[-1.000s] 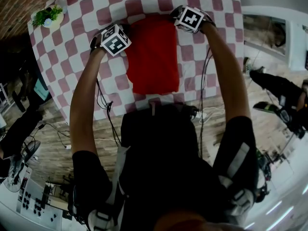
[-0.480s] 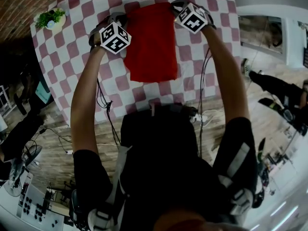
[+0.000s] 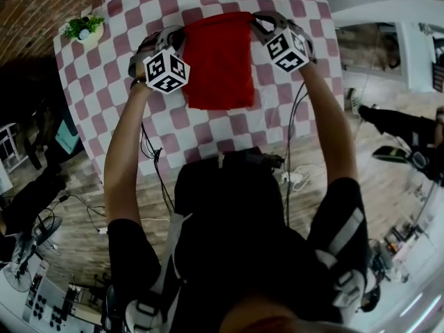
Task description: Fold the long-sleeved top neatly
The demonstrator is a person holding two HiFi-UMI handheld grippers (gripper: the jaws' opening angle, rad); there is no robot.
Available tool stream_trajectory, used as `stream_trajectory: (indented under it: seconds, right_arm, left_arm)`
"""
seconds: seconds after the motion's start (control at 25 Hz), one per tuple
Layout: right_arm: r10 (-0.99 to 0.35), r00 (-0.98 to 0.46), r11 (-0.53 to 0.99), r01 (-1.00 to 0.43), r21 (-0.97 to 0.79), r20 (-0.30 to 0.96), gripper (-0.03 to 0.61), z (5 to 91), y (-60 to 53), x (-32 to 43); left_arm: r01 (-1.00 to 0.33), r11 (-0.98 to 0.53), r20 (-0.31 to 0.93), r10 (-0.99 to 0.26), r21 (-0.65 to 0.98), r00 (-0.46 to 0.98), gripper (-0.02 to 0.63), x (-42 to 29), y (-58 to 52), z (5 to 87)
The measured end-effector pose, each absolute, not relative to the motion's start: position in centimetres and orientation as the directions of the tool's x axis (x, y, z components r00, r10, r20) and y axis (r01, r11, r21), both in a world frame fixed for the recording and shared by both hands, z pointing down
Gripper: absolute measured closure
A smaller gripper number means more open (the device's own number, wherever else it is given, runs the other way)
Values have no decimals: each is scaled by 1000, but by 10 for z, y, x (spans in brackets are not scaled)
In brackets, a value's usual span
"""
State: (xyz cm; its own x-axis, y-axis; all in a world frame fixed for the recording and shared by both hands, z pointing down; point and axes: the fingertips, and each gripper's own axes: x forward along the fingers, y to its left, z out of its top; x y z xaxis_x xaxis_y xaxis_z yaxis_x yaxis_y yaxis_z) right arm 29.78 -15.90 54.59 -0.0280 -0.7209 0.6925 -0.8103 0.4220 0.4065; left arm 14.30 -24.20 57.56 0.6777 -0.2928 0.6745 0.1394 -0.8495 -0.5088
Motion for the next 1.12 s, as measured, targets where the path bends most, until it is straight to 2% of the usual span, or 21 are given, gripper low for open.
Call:
stream_trajectory:
  seconds: [0.32,0.64,1.12]
  right_arm:
    - [-767,-17,414,-777,474,641,528,536,-74,247]
    - [-767,-5,428,-748,507,641,529,557,-1,205]
    - [-739,13,392,-805,446,673,531,604,55,178]
  left_arm:
    - [168,-802,615,-286,-573,735,571,108,-179,558]
    - [194,-758,586,-287,-622,758,571,77,-125,555]
    - [345,-719,675,-229,-603,702,571,40,-46,624]
